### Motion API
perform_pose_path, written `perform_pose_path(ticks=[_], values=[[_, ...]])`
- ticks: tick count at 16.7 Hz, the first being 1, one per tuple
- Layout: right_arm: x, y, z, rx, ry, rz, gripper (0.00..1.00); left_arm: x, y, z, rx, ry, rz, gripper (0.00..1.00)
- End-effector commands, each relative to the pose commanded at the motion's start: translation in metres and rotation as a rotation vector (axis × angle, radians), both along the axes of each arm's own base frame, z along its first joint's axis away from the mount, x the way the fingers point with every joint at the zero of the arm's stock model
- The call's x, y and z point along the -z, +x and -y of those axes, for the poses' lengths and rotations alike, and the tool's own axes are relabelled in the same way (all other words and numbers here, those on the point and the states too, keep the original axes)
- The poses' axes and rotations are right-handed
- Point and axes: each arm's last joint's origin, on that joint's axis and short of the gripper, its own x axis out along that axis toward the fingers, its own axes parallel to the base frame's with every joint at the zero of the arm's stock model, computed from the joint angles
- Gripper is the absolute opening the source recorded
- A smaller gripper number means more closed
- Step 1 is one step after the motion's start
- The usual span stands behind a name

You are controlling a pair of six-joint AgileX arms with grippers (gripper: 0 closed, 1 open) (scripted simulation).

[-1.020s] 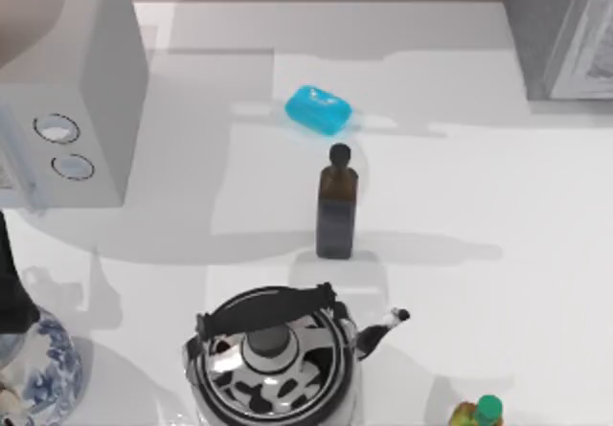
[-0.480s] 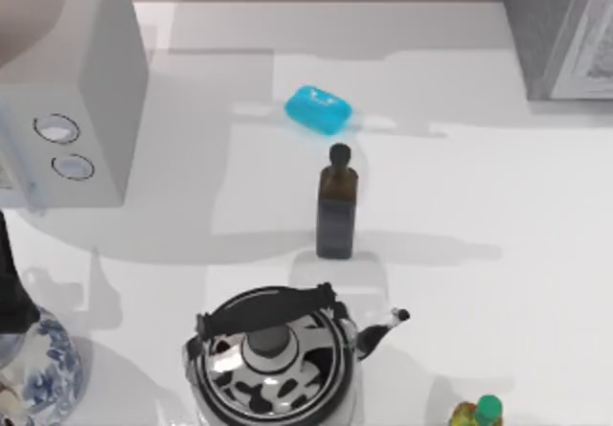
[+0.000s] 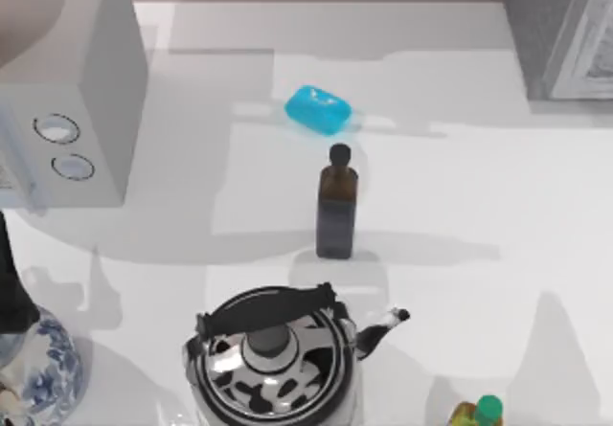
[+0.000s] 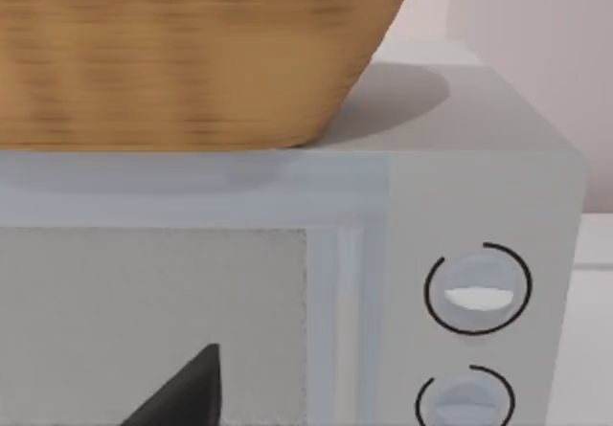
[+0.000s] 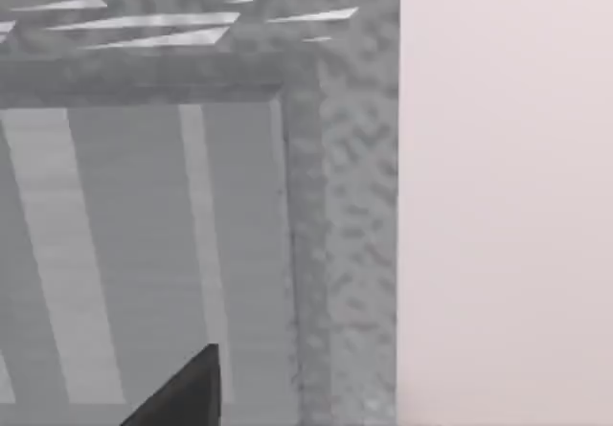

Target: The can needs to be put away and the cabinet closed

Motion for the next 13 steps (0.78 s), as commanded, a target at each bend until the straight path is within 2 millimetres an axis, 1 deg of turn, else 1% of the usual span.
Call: perform_pose_path(ticks=[3, 5, 6, 8, 9, 13], values=[[-0.064, -0.011, -0.022, 0.001, -0.006, 0.002, 1.0, 0.0, 0.0, 0.0, 0.0, 0.0, 0.0, 1.0], [-0.098, -0.022, -0.041, 0.01, -0.019, 0.009, 1.0, 0.0, 0.0, 0.0, 0.0, 0.0, 0.0, 1.0], [-0.111, -0.027, -0.049, 0.017, -0.026, 0.013, 1.0, 0.0, 0.0, 0.0, 0.0, 0.0, 0.0, 1.0], [-0.128, -0.035, -0.062, 0.031, -0.037, 0.019, 1.0, 0.0, 0.0, 0.0, 0.0, 0.0, 0.0, 1.0], [-0.132, -0.038, -0.065, 0.037, -0.038, 0.02, 1.0, 0.0, 0.0, 0.0, 0.0, 0.0, 0.0, 1.0], [-0.133, -0.039, -0.067, 0.04, -0.039, 0.02, 1.0, 0.0, 0.0, 0.0, 0.0, 0.0, 0.0, 1.0]])
